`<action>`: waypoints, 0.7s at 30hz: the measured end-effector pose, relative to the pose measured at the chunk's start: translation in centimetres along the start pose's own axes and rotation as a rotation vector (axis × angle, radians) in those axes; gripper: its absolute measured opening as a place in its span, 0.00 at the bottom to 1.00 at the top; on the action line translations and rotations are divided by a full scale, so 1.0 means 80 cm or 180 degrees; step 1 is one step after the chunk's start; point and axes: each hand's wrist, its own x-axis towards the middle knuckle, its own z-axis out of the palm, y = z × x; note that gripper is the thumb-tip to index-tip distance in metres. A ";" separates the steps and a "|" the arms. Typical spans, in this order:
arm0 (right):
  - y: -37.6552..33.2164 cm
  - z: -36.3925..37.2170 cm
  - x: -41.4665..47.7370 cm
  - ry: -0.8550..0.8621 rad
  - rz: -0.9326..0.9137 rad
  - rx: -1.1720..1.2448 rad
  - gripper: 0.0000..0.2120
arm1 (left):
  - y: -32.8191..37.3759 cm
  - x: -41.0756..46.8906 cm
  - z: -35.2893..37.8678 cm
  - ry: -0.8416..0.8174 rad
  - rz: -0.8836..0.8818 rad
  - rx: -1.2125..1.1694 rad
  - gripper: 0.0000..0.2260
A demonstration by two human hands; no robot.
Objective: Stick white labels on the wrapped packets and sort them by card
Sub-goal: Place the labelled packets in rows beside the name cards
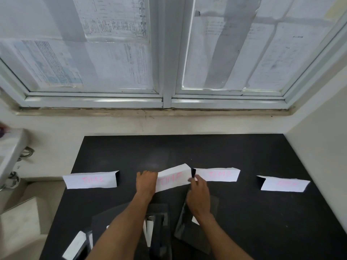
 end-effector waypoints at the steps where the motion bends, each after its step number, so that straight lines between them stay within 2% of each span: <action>1: -0.012 0.002 0.014 -0.0173 -0.0185 -0.0111 0.26 | -0.002 0.002 -0.001 0.0029 0.0007 -0.0002 0.14; 3: -0.032 0.010 0.039 -0.0529 -0.0478 -0.0331 0.32 | -0.009 0.007 -0.003 0.0099 0.0032 -0.0010 0.13; 5: -0.047 0.018 0.058 -0.0690 -0.0640 -0.0643 0.33 | -0.015 0.012 -0.005 0.0151 0.0047 -0.0004 0.11; 10: -0.054 0.039 0.077 -0.0805 -0.0718 -0.1006 0.21 | -0.030 0.022 -0.010 0.0179 0.0049 -0.0132 0.09; 13: -0.055 0.045 0.080 -0.0841 -0.0767 -0.0928 0.18 | -0.039 0.025 -0.009 0.0229 0.0025 -0.0248 0.09; 17: -0.057 0.040 0.076 -0.0648 -0.0635 -0.0543 0.19 | -0.046 0.024 0.002 0.0258 -0.0068 -0.0630 0.15; 20: -0.044 0.026 0.057 -0.0129 -0.0496 -0.0035 0.20 | -0.048 0.013 0.008 0.0447 -0.0070 -0.0841 0.27; 21: -0.037 0.018 0.045 0.0060 -0.0263 0.0092 0.20 | -0.045 0.005 0.008 0.0608 0.0002 -0.0905 0.29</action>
